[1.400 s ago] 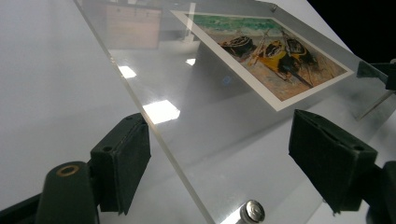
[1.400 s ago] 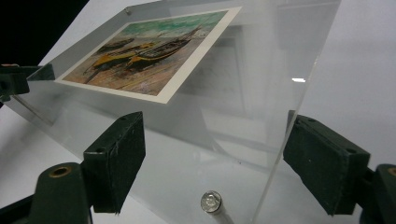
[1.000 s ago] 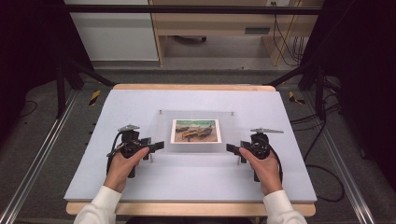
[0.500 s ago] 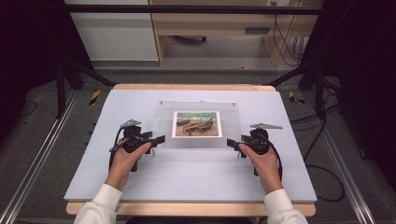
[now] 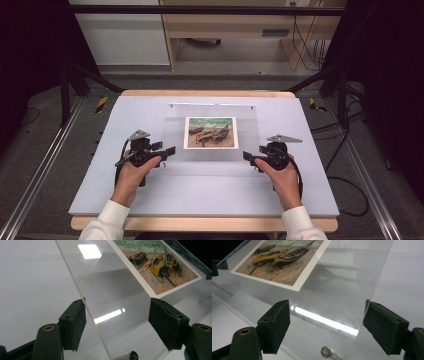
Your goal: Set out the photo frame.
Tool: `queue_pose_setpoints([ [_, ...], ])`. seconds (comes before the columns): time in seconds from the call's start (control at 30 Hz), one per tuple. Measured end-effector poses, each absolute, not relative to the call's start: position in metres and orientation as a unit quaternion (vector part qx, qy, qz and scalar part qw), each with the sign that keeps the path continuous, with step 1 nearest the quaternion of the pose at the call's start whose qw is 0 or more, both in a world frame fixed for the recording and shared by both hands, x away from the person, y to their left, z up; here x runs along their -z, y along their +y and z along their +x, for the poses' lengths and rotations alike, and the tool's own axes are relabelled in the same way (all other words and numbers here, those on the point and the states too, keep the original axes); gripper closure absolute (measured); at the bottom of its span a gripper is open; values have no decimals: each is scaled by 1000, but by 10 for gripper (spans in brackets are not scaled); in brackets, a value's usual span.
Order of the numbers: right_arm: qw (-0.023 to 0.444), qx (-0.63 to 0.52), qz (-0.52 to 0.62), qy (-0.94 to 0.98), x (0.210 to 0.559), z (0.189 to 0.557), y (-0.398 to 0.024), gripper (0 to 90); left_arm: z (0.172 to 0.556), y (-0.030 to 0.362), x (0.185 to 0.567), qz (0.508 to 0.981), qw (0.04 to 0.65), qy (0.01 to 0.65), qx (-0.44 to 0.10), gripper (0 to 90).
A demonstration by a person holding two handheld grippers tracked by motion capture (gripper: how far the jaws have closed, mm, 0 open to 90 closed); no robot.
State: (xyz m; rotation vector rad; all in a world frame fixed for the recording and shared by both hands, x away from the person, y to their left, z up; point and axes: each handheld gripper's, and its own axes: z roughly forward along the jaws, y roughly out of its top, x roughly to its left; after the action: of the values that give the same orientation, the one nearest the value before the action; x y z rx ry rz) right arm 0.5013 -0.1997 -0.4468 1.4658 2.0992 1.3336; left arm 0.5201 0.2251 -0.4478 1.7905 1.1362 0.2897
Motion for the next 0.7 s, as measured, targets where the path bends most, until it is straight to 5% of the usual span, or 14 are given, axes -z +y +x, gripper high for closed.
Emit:
queue_pose_setpoints([
  [0.7, 186, -440, 473, 741, 443, 469, -197, 311, 488, 228, 444, 719, 488, 470, -154, 453],
])
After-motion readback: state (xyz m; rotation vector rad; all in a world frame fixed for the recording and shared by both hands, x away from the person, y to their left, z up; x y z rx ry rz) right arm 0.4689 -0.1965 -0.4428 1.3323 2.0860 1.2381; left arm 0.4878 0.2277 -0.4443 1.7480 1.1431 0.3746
